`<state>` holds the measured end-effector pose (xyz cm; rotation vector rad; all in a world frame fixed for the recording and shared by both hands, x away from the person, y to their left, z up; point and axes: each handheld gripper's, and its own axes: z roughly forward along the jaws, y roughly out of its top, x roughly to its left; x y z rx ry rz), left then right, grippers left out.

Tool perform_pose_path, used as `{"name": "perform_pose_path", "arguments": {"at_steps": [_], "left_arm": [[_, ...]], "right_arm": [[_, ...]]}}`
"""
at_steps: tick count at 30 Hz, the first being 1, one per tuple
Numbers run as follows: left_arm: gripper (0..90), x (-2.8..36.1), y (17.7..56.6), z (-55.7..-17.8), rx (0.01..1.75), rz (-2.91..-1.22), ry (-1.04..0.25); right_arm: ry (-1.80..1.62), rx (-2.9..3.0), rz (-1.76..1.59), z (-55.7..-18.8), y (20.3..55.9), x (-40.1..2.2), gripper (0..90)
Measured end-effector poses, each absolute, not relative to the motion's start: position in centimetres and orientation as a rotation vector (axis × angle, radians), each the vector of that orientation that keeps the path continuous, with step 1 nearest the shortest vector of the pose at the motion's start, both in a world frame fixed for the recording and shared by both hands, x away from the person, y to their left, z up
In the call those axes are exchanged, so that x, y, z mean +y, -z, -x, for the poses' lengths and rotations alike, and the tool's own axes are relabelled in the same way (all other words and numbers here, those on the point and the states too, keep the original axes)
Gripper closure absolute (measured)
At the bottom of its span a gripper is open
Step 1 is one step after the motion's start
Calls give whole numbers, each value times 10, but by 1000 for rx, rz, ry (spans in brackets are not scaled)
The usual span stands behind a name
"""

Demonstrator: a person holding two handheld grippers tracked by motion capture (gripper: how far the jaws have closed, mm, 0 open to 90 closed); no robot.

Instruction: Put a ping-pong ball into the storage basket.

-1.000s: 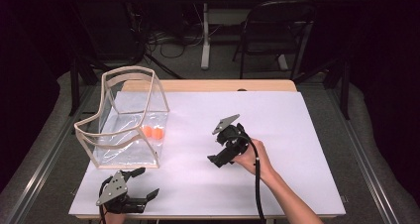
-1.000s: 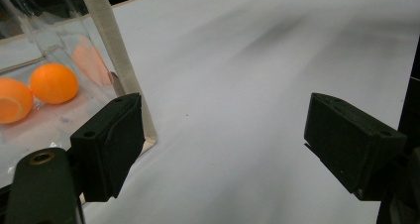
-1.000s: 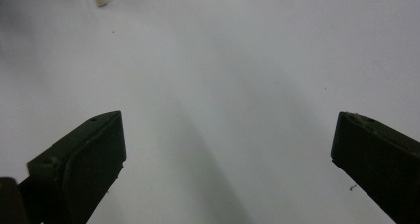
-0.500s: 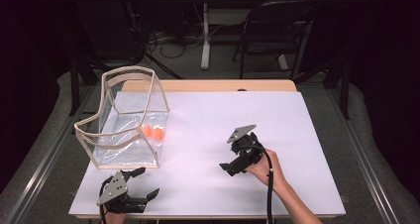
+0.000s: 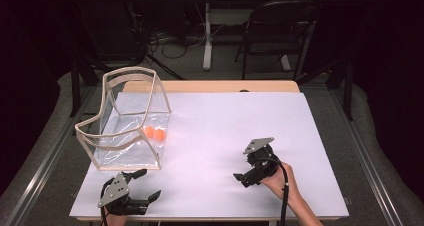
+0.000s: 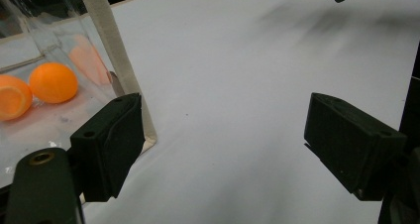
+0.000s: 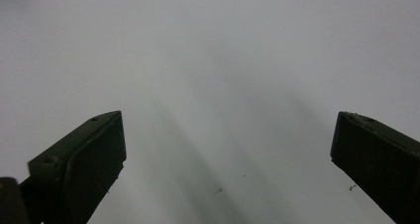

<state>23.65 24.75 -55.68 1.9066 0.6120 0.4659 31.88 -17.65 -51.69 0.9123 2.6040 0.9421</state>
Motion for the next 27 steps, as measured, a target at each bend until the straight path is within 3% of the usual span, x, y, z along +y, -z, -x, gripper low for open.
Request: {"name": "perform_pose_path", "arguments": {"at_steps": [27], "left_arm": [[158, 248, 558, -237, 616, -1917, -466]], "right_arm": [[-997, 2470, -1007, -284, 536, -210, 12]]}}
